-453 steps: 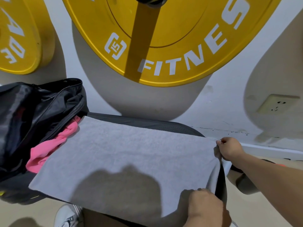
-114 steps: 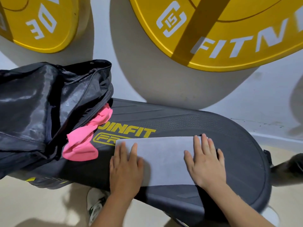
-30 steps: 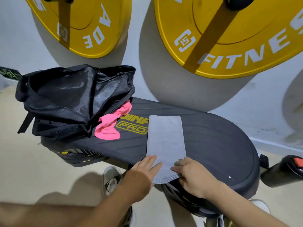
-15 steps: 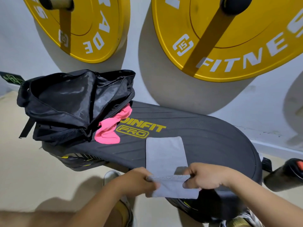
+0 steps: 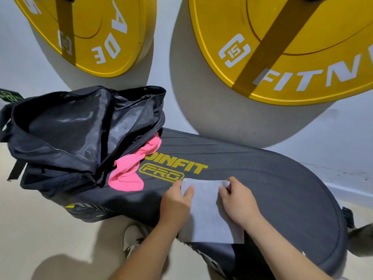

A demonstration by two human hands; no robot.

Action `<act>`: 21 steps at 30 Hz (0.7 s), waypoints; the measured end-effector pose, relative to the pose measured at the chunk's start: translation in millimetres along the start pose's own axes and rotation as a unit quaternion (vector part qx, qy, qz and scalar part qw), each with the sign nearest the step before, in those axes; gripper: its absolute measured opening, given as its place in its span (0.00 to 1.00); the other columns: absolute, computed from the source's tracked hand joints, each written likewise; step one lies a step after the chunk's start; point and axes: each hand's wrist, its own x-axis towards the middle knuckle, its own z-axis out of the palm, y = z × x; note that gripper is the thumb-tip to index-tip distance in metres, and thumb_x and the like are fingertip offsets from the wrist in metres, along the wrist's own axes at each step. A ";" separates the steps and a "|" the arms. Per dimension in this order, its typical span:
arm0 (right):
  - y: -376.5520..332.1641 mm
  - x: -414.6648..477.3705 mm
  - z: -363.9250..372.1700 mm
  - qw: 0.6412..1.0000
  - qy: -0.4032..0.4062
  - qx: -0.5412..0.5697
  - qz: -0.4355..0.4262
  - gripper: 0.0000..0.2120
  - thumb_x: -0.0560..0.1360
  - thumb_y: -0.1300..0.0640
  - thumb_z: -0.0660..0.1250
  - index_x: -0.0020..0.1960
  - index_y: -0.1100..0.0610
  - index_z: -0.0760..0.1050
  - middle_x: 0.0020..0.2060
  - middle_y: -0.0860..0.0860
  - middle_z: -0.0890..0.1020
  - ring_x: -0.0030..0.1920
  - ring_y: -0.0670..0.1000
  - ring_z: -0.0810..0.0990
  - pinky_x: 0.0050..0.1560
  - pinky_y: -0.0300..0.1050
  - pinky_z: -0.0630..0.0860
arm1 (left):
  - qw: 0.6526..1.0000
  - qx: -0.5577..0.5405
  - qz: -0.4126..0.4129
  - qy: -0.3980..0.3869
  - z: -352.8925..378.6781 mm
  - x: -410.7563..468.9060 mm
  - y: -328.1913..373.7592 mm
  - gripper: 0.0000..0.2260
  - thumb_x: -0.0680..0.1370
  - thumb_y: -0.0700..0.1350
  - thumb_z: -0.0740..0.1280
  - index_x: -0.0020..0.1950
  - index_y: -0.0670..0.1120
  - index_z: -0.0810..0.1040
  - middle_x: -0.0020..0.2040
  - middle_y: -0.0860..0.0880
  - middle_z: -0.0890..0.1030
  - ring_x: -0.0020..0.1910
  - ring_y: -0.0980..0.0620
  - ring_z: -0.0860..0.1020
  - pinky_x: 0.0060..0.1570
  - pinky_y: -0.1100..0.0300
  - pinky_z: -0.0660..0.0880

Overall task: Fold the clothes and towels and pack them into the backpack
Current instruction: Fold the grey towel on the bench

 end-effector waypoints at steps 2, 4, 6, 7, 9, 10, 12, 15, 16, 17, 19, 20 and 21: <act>2.6 1.5 12.7 0.999 0.024 -0.039 -0.001 0.10 0.81 0.52 0.55 0.43 0.54 0.62 0.42 0.54 0.79 0.45 0.60 0.76 0.37 0.47 0.64 | 0.995 0.102 -0.002 0.023 8.7 1.4 -1.5 0.13 0.79 0.51 0.63 0.58 0.46 0.77 0.53 0.44 0.81 0.54 0.43 0.77 0.50 0.54 0.71; 6.1 1.2 23.9 0.996 0.059 -0.068 -0.008 0.10 0.82 0.49 0.52 0.45 0.53 0.62 0.45 0.53 0.78 0.46 0.58 0.77 0.37 0.47 0.64 | 0.979 0.197 -0.001 0.046 16.0 -1.8 -4.0 0.13 0.79 0.53 0.59 0.59 0.48 0.76 0.53 0.46 0.81 0.55 0.43 0.77 0.49 0.53 0.71; 9.1 2.0 32.1 0.993 0.076 -0.090 -0.007 0.10 0.82 0.48 0.49 0.45 0.52 0.61 0.46 0.51 0.76 0.46 0.56 0.77 0.37 0.47 0.64 | 0.970 0.235 0.018 0.058 21.7 -6.1 -5.9 0.15 0.79 0.54 0.55 0.54 0.48 0.77 0.47 0.47 0.81 0.50 0.44 0.78 0.45 0.52 0.73; 9.3 2.7 33.7 0.992 0.077 -0.097 -0.002 0.11 0.82 0.48 0.49 0.45 0.52 0.61 0.46 0.51 0.76 0.46 0.56 0.77 0.37 0.47 0.65 | 0.970 0.232 0.037 0.068 24.3 -7.2 -9.0 0.17 0.78 0.55 0.54 0.51 0.47 0.78 0.44 0.47 0.80 0.47 0.43 0.78 0.41 0.52 0.74; 10.6 4.8 35.6 0.992 0.079 -0.100 0.005 0.11 0.82 0.47 0.49 0.45 0.52 0.61 0.45 0.50 0.76 0.45 0.56 0.77 0.37 0.46 0.66 | 0.968 0.230 0.053 0.084 24.5 -8.5 -10.9 0.16 0.78 0.55 0.56 0.47 0.46 0.77 0.41 0.47 0.79 0.44 0.43 0.78 0.38 0.51 0.74; 11.2 5.4 36.2 0.992 0.081 -0.101 0.005 0.11 0.82 0.47 0.49 0.45 0.52 0.61 0.45 0.50 0.76 0.45 0.55 0.77 0.37 0.46 0.66 | 0.969 0.231 0.039 0.074 22.9 -7.2 -9.7 0.13 0.79 0.54 0.58 0.47 0.46 0.76 0.43 0.46 0.80 0.46 0.42 0.78 0.40 0.51 0.73; 11.5 5.0 37.2 0.992 0.081 -0.100 0.007 0.11 0.81 0.47 0.49 0.45 0.52 0.61 0.45 0.50 0.76 0.44 0.55 0.77 0.37 0.46 0.66 | 0.970 0.238 -0.004 0.049 18.0 -1.5 -5.1 0.12 0.78 0.54 0.60 0.52 0.47 0.75 0.49 0.46 0.80 0.51 0.42 0.78 0.44 0.52 0.71; 10.9 4.9 38.7 0.991 0.074 -0.107 0.007 0.10 0.81 0.47 0.49 0.46 0.51 0.62 0.46 0.49 0.76 0.45 0.55 0.77 0.37 0.46 0.66 | 0.976 0.208 -0.060 0.021 11.3 8.8 3.7 0.13 0.77 0.57 0.60 0.52 0.49 0.75 0.52 0.46 0.80 0.53 0.42 0.77 0.45 0.54 0.70; 10.7 5.2 38.5 0.991 0.071 -0.112 0.007 0.10 0.81 0.47 0.48 0.46 0.51 0.62 0.47 0.49 0.75 0.45 0.55 0.77 0.37 0.46 0.66 | 0.979 0.190 -0.075 0.012 9.5 11.6 5.2 0.14 0.77 0.58 0.60 0.50 0.49 0.76 0.51 0.46 0.81 0.53 0.42 0.77 0.44 0.55 0.69; 10.1 5.4 37.6 0.991 0.067 -0.115 0.007 0.10 0.81 0.47 0.48 0.47 0.52 0.62 0.47 0.49 0.75 0.45 0.55 0.77 0.37 0.46 0.67 | 0.981 0.178 -0.082 0.010 8.2 13.7 5.3 0.15 0.77 0.60 0.60 0.47 0.49 0.76 0.50 0.47 0.81 0.52 0.43 0.77 0.43 0.56 0.69; 7.7 4.6 34.6 0.992 0.059 -0.114 0.003 0.10 0.81 0.47 0.48 0.47 0.52 0.62 0.47 0.48 0.75 0.45 0.55 0.77 0.36 0.46 0.67 | 0.978 0.194 -0.071 0.019 8.0 12.7 4.1 0.16 0.78 0.60 0.58 0.45 0.49 0.75 0.49 0.46 0.81 0.50 0.42 0.77 0.42 0.55 0.70; 6.5 4.4 32.3 0.992 0.052 -0.112 0.001 0.10 0.82 0.47 0.48 0.47 0.52 0.62 0.46 0.48 0.75 0.44 0.55 0.77 0.37 0.46 0.67 | 0.973 0.220 -0.061 0.024 9.2 9.2 4.0 0.16 0.79 0.59 0.57 0.47 0.49 0.75 0.50 0.46 0.81 0.51 0.42 0.77 0.43 0.54 0.71; 5.4 5.7 28.6 0.994 0.039 -0.106 0.004 0.11 0.81 0.47 0.48 0.47 0.52 0.62 0.45 0.48 0.75 0.44 0.56 0.77 0.37 0.47 0.67 | 0.967 0.246 -0.051 0.027 11.4 5.6 4.6 0.15 0.79 0.59 0.56 0.50 0.49 0.74 0.51 0.46 0.81 0.52 0.41 0.77 0.45 0.53 0.71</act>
